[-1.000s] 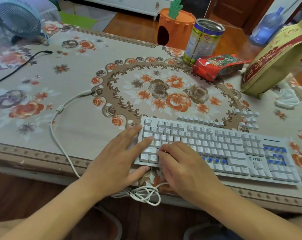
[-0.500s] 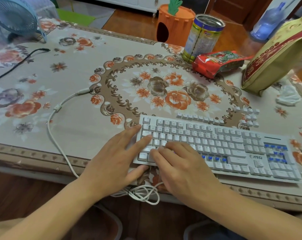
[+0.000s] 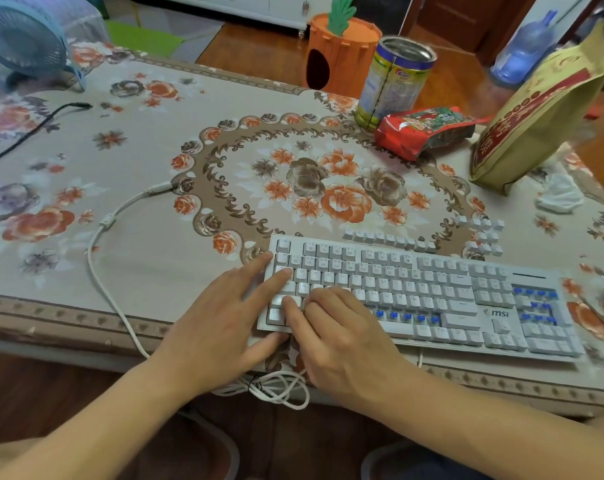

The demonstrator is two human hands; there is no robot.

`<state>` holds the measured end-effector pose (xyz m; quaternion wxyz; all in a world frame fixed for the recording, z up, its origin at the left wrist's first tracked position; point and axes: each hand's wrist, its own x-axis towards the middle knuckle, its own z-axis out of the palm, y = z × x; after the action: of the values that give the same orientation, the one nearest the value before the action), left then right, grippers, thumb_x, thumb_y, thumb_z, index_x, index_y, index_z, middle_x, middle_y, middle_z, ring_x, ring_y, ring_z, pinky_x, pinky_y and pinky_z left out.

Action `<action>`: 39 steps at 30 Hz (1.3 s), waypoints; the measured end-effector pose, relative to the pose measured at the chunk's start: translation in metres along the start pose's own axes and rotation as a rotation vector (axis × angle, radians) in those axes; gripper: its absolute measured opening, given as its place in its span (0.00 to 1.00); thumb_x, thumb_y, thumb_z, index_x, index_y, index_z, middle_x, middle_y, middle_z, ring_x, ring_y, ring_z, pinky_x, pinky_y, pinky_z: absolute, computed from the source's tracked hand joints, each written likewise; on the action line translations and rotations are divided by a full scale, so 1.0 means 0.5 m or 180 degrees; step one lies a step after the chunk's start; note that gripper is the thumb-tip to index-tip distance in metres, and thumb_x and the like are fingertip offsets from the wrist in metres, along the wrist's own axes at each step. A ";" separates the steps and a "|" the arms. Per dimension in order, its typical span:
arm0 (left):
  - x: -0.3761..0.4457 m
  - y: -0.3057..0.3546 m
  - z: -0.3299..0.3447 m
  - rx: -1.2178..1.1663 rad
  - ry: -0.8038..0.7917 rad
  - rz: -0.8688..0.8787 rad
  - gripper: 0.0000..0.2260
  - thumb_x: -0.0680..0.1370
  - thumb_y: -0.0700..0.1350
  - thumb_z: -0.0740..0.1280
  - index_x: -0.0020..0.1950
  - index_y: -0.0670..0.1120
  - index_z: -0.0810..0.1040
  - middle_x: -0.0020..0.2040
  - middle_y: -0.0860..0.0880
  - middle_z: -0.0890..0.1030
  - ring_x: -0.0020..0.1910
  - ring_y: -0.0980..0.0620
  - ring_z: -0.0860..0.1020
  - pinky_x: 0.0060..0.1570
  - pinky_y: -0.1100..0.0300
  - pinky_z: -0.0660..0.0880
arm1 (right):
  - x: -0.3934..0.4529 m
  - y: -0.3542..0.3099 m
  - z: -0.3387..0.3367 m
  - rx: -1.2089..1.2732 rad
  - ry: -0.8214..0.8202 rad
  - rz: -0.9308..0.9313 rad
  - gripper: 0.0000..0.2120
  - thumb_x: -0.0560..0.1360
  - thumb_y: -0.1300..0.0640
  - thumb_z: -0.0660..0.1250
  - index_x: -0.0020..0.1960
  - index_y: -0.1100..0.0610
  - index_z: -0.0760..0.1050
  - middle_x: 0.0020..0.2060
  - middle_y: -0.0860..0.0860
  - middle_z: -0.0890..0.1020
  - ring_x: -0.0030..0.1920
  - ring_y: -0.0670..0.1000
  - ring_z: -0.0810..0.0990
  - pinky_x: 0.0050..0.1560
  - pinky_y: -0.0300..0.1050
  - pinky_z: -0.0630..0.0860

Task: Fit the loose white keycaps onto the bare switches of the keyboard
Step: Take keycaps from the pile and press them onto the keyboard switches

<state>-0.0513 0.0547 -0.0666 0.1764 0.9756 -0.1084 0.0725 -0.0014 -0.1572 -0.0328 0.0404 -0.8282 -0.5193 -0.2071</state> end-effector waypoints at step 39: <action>0.000 0.008 -0.004 0.0263 0.0101 0.0043 0.35 0.78 0.66 0.60 0.81 0.52 0.61 0.80 0.45 0.63 0.72 0.45 0.68 0.72 0.51 0.65 | 0.204 0.308 -0.005 0.0549 -0.1359 0.1247 0.05 0.76 0.61 0.70 0.51 0.54 0.81 0.46 0.49 0.80 0.46 0.52 0.79 0.46 0.46 0.75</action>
<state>-0.0525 0.0517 -0.0634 0.1371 0.9801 -0.1090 0.0937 0.1712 -0.1423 0.0318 0.0397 -0.9309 -0.3620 0.0283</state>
